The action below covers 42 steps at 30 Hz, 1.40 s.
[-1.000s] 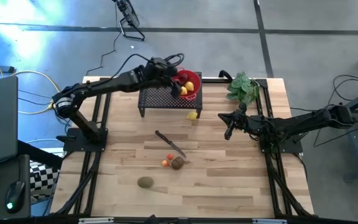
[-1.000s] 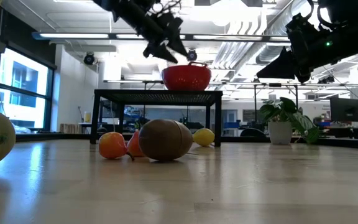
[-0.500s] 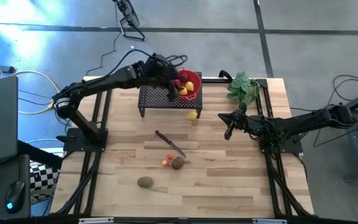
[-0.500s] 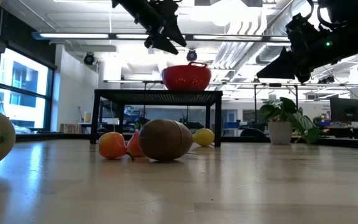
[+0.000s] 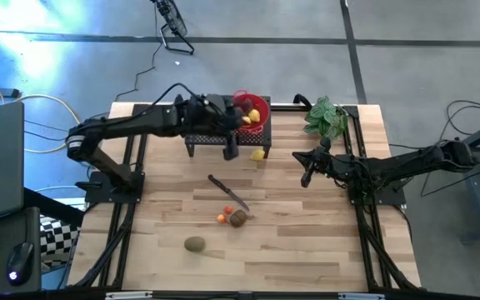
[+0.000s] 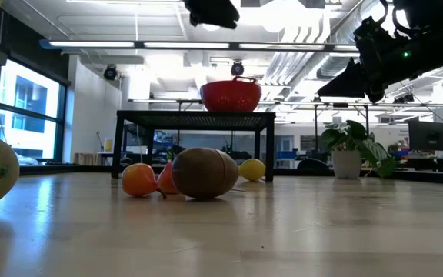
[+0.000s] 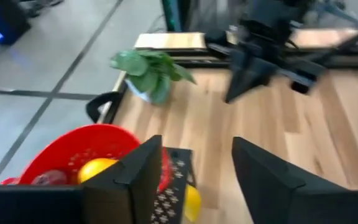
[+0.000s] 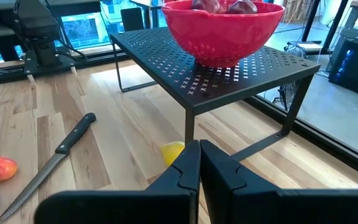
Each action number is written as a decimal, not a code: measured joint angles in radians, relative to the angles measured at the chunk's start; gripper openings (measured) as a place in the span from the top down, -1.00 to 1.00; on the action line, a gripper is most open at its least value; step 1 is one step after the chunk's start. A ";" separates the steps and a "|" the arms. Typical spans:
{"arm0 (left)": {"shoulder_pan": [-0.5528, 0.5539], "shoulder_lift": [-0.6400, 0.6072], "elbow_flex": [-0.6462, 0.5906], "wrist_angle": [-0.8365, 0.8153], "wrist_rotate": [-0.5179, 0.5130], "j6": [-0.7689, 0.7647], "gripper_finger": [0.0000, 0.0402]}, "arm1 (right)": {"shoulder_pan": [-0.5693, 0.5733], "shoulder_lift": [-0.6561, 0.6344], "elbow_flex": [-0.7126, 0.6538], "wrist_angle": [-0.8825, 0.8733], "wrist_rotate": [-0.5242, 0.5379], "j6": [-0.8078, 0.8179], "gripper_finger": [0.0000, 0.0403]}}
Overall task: Pick & Place Fruit
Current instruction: Put the top pear into the colander on the shelf
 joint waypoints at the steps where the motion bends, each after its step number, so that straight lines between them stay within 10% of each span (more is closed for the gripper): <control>1: -0.011 -0.004 0.000 -0.016 0.000 0.011 0.14 | 0.000 0.000 0.000 0.000 -0.001 0.000 0.98; 20: -0.100 -0.006 -0.240 -0.015 0.028 -0.088 0.97 | 0.000 0.000 0.000 -0.003 -0.002 -0.008 0.98; 42: -0.268 -0.006 -0.305 -0.041 0.064 0.034 0.96 | 0.000 0.000 0.000 -0.006 -0.002 -0.011 0.98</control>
